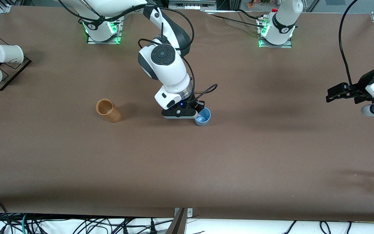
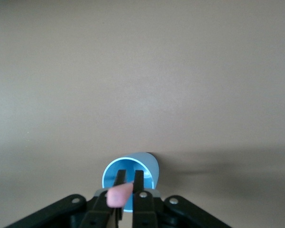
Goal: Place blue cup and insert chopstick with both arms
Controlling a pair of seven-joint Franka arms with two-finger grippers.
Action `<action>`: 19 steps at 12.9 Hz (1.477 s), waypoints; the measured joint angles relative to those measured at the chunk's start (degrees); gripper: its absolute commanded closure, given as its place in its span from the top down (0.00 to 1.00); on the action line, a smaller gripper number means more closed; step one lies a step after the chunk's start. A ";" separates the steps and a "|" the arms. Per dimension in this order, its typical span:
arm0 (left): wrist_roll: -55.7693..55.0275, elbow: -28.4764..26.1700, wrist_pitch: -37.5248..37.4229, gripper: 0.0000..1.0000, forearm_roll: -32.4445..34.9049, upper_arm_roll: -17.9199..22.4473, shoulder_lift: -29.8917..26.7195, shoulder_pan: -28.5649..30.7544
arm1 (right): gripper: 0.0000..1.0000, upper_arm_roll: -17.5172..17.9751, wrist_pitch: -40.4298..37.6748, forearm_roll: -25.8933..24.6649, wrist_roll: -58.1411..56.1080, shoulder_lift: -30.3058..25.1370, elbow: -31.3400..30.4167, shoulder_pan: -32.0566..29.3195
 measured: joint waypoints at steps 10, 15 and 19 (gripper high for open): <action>0.00 -0.17 0.00 1.00 0.00 -0.03 0.02 0.18 | 1.00 -4.84 -14.00 -1.13 -6.63 -5.20 3.07 0.03; 0.00 -0.20 0.00 1.00 0.00 -0.33 0.15 0.21 | 1.00 -17.13 -27.41 0.83 -23.89 -10.47 3.05 -1.29; 0.00 -0.21 0.00 1.00 0.00 -0.33 0.16 0.25 | 1.00 -25.05 -35.08 4.25 -35.48 -13.16 3.02 -2.03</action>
